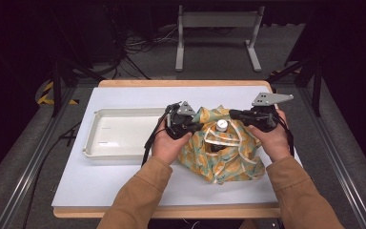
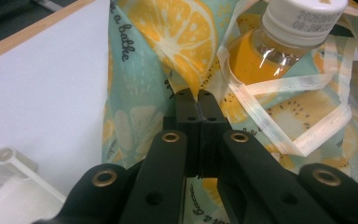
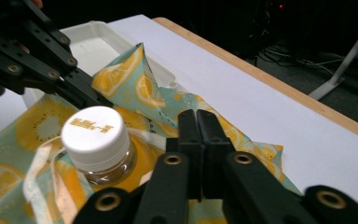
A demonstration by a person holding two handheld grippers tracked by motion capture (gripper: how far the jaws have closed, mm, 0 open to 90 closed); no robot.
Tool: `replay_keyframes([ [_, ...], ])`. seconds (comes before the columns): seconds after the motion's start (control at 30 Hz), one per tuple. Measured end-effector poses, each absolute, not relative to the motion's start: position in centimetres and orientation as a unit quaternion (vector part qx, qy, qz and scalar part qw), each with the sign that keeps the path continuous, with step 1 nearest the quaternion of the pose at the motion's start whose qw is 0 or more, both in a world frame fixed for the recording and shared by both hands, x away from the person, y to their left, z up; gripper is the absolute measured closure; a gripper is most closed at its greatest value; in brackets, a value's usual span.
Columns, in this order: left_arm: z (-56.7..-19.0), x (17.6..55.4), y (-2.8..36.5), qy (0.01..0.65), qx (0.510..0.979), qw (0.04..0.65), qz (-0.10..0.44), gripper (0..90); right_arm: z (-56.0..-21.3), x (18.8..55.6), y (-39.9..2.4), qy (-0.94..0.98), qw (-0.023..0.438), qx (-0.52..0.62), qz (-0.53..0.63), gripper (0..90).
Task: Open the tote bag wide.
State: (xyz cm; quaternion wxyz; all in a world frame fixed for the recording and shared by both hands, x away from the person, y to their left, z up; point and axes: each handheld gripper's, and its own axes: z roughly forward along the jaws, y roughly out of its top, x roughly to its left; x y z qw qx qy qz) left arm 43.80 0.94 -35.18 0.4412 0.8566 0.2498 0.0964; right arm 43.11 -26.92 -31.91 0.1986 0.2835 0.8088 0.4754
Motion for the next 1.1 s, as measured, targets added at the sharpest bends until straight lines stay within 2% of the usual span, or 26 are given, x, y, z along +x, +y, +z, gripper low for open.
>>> replay_keyframes([
  [0.23,-35.3,44.0,1.3,0.256,0.854,0.441,0.098,89.9,-30.9,41.6,-28.7,0.789,0.199,0.299,0.499,60.9],
  [0.43,-35.4,44.1,1.4,0.260,0.853,0.442,0.098,89.9,-30.7,39.5,-30.7,0.784,0.182,0.307,0.507,46.7],
  [0.83,-35.6,44.3,1.3,0.263,0.854,0.438,0.097,89.9,-32.8,36.2,-31.0,0.804,0.148,0.294,0.495,30.2],
  [1.1,-35.6,44.3,1.5,0.265,0.853,0.439,0.100,89.8,-34.4,35.2,-30.3,0.814,0.151,0.294,0.478,25.6],
])
